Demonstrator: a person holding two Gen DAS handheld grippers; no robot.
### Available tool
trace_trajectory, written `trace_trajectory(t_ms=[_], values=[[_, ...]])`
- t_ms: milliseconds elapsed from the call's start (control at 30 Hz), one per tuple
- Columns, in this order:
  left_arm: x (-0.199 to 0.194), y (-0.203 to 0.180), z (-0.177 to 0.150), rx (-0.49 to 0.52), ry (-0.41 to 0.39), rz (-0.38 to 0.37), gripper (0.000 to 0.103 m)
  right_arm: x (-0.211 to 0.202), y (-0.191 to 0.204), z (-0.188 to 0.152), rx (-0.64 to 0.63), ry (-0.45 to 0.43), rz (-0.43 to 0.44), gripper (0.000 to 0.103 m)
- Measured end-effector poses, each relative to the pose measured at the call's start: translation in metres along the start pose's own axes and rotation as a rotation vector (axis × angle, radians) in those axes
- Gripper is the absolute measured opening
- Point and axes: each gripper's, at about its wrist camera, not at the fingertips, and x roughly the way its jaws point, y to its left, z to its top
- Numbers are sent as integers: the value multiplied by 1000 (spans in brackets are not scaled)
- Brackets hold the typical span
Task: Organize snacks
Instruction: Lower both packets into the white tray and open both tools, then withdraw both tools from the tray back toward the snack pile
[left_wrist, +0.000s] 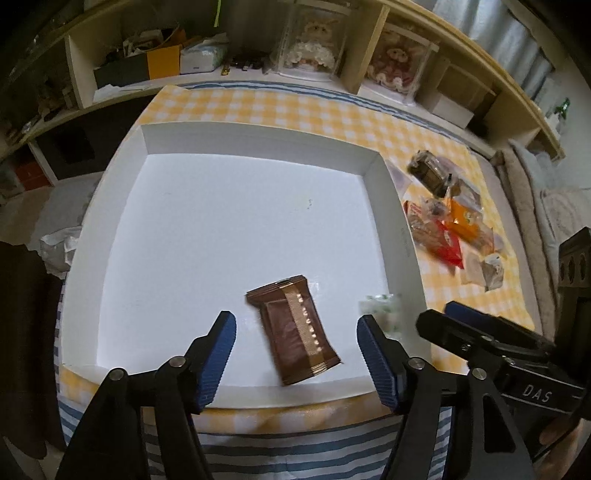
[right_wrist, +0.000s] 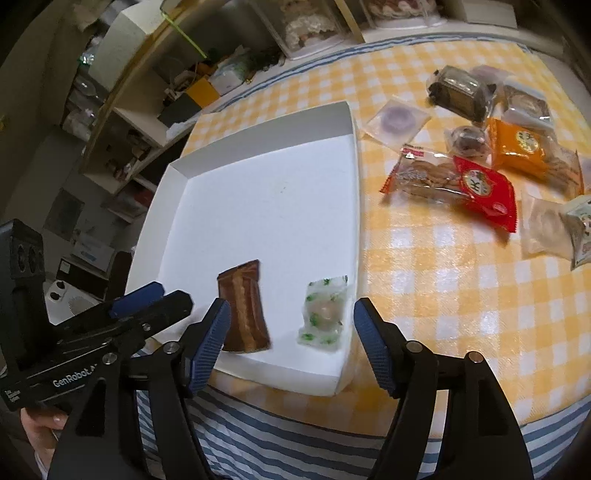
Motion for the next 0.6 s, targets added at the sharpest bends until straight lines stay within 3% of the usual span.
trace_trajectory(t_ms=[233,467,600], values=[[-9,3,-5,-1,-15,22,82,-10,6,-4,-65,-23,-80,101],[-21,5,-8,16,-38,62,103,-19,4,-5,-80,-56,-132,103],[-28,5,-10,27,-51,73,103,-23,3,-6,-87,-69,-157,103]])
